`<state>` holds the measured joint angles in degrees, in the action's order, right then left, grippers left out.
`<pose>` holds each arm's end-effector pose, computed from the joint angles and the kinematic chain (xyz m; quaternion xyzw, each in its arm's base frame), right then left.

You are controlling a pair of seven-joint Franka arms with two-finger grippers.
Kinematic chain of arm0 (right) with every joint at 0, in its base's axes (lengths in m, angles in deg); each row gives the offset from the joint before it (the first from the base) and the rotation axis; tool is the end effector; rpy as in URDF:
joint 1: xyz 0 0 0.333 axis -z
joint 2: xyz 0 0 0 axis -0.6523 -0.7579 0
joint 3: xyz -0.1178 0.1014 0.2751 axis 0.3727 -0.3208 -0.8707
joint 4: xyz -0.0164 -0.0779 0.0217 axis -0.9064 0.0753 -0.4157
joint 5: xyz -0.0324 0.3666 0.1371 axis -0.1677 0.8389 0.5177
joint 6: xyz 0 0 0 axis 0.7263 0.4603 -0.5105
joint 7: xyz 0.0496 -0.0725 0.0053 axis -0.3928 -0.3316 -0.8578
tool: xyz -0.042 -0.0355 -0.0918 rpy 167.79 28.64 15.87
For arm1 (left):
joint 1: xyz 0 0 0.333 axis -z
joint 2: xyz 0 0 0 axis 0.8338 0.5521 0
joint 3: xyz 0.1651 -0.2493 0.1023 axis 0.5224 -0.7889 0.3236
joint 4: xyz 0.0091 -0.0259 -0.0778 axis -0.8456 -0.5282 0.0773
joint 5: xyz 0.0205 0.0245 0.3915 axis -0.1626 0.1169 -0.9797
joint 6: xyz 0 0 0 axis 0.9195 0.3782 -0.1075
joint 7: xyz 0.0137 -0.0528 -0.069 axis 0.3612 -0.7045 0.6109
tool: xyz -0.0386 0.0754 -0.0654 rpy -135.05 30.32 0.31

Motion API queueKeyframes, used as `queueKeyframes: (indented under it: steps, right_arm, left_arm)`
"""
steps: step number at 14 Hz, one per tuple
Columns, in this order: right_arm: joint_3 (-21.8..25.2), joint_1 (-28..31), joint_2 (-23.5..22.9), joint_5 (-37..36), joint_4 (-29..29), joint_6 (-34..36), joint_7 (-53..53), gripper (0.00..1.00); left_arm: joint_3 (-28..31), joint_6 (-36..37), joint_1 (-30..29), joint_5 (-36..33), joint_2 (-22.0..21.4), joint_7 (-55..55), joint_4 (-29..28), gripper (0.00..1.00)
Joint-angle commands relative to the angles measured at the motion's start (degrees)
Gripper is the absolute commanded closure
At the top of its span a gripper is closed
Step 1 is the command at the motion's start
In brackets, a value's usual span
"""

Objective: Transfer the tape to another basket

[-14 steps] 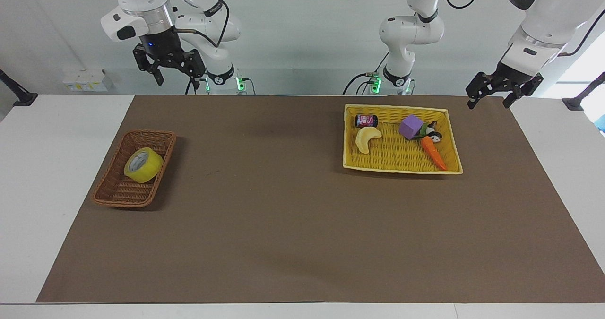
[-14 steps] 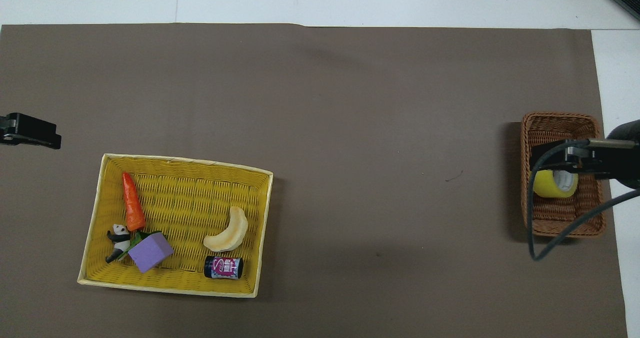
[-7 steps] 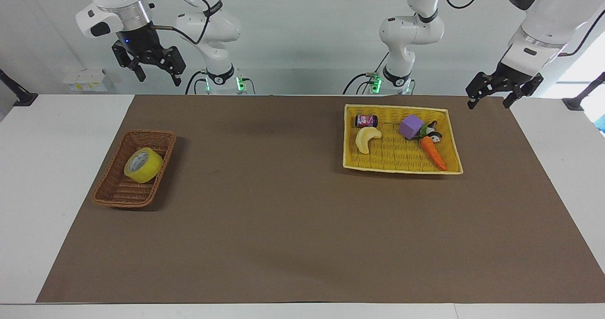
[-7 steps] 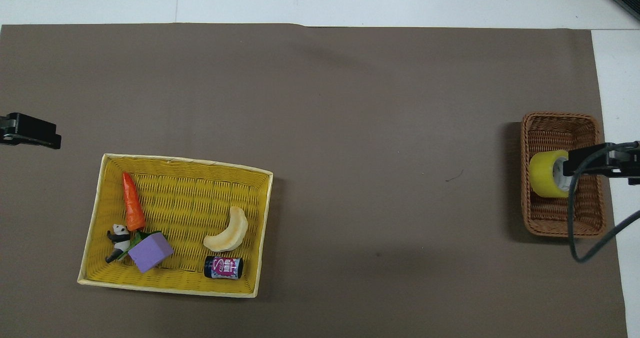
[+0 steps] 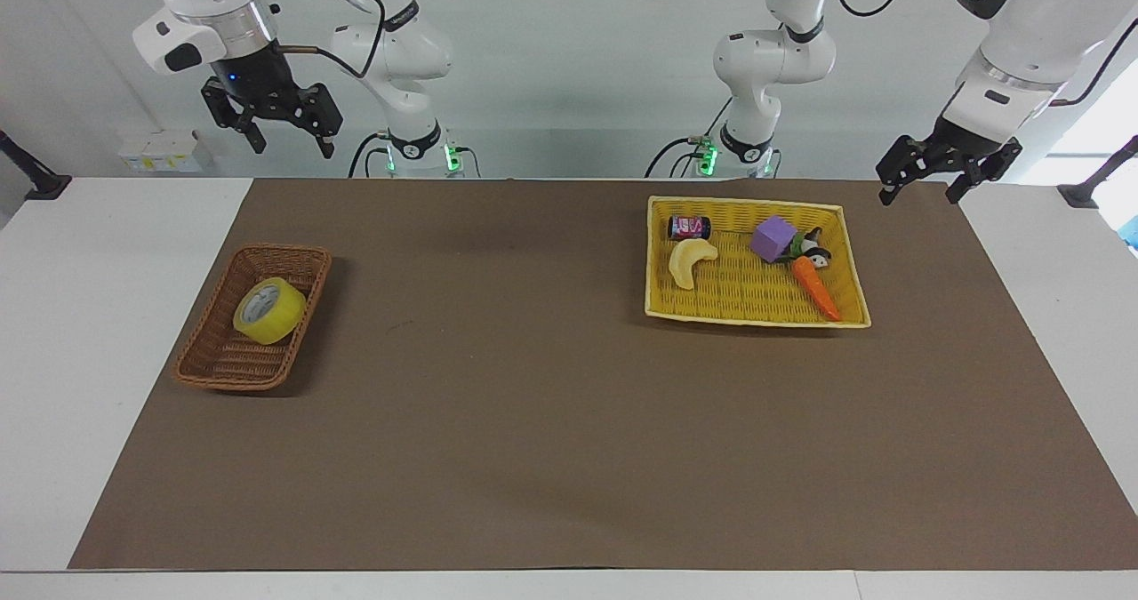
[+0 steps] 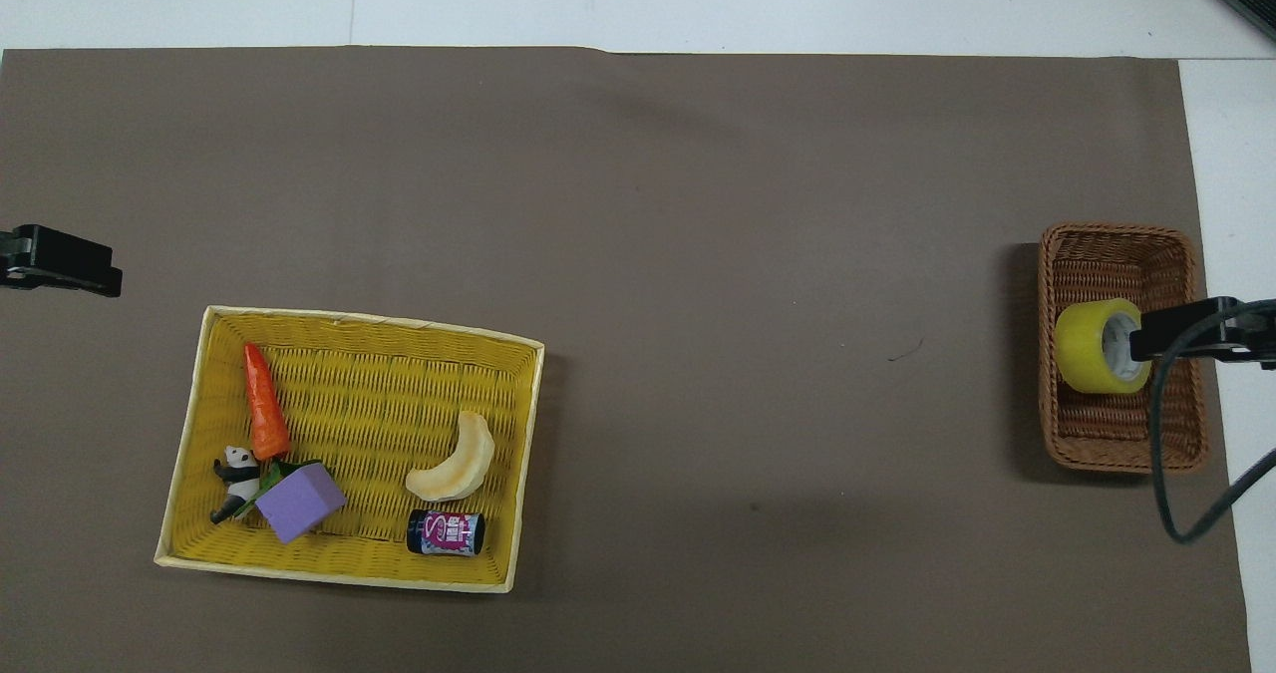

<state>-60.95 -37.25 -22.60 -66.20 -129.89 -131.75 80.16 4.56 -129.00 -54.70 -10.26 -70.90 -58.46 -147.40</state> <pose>0.5033 -0.0010 0.6656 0.9989 -0.0431 -0.0150 0.0083 0.5500 -0.0173 0.6418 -0.9998 0.0189 0.0046 0.0046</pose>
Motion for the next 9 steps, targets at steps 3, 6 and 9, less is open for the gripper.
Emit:
queueKeyframes:
  steps: [3,6,9]
  right_arm:
    - [-0.2,0.7,0.2,1.7,0.0,-0.4,-1.3,0.00]
    - [0.0,0.8,0.2,1.2,-0.1,-1.3,-1.1,0.00]
    - [-0.1,1.1,0.5,1.1,-0.6,-1.3,-1.1,0.00]
  left_arm:
    - [0.6,1.4,0.6,-0.5,-0.1,-0.4,0.7,0.00]
    - [0.6,1.4,0.6,-0.5,-0.1,-0.4,0.7,0.00]
    - [0.6,1.4,0.6,-0.5,-0.2,-0.4,0.7,0.00]
